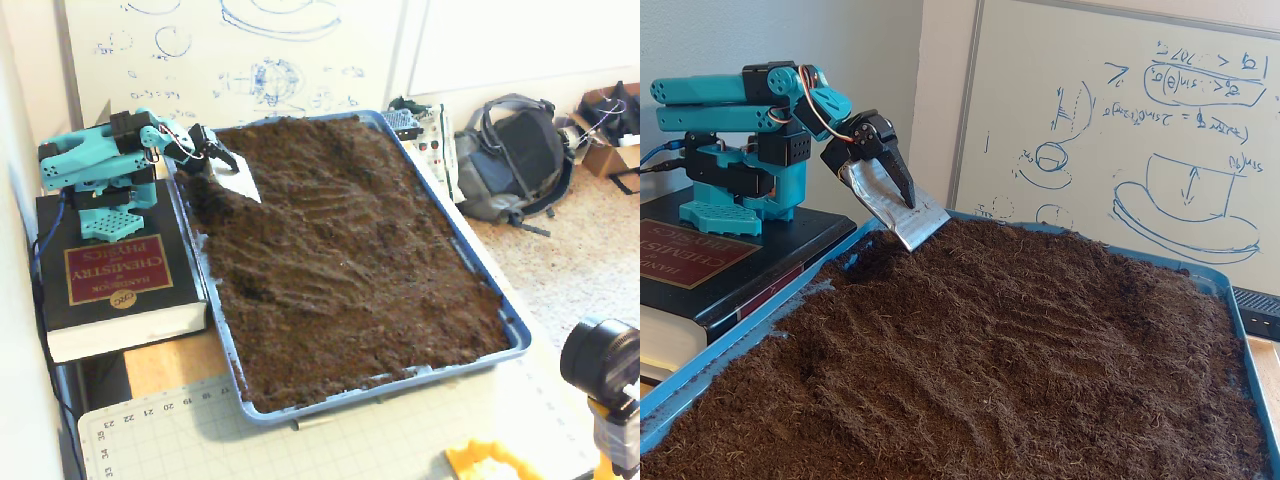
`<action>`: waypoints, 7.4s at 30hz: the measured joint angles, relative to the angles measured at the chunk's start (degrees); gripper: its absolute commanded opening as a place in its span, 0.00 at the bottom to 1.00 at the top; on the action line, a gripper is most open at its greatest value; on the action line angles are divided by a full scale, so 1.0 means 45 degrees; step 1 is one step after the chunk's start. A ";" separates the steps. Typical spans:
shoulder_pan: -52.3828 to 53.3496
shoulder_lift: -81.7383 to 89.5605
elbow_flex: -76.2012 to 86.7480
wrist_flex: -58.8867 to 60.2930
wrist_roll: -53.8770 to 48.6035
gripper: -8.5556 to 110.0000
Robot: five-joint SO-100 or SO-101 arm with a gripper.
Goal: Build a berm.
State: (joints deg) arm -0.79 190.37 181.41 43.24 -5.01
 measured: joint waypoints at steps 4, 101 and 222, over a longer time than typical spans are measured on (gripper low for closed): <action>0.0000 -0.0742 -0.0117 0.0000 0.0000 0.08; -0.6113 -2.3047 -1.2461 -0.0352 0.6641 0.08; -0.2480 -2.7422 -1.7715 0.3906 0.4277 0.08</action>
State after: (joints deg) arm -11.95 66.97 101.69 60.82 14.24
